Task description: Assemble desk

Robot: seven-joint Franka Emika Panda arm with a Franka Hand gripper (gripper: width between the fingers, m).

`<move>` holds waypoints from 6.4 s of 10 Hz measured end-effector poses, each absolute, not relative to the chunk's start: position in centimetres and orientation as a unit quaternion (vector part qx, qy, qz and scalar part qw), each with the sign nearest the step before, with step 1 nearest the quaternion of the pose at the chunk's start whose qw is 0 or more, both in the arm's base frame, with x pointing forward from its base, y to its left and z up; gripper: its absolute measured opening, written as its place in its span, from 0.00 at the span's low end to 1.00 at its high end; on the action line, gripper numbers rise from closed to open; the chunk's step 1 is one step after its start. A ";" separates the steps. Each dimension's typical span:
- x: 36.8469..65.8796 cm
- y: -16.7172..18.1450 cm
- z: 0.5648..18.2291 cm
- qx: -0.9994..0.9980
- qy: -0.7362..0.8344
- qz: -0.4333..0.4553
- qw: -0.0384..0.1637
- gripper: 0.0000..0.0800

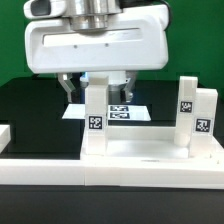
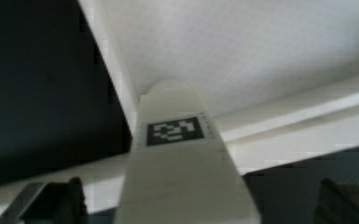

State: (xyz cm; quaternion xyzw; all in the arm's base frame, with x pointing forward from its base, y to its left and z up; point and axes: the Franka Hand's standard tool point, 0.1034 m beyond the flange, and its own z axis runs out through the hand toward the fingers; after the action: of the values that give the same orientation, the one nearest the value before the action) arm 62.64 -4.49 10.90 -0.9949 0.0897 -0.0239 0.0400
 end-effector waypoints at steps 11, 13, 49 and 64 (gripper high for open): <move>62.5 -4.4 10.7 -0.902 0.430 -0.013 0.043 0.37; 62.7 -4.5 10.7 -0.809 0.583 0.002 0.076 0.37; 62.5 -4.0 9.9 -0.674 0.733 0.017 0.092 0.37; 63.1 -3.5 11.4 -0.451 0.887 0.015 0.100 0.76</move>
Offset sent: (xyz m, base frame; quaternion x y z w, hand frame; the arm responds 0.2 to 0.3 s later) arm 0.0000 0.0000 0.0000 0.0000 0.0000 0.0000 1.0000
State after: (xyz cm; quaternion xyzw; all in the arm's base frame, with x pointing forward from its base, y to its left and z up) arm 63.09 -3.54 11.42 -0.4505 0.8870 0.0146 0.0999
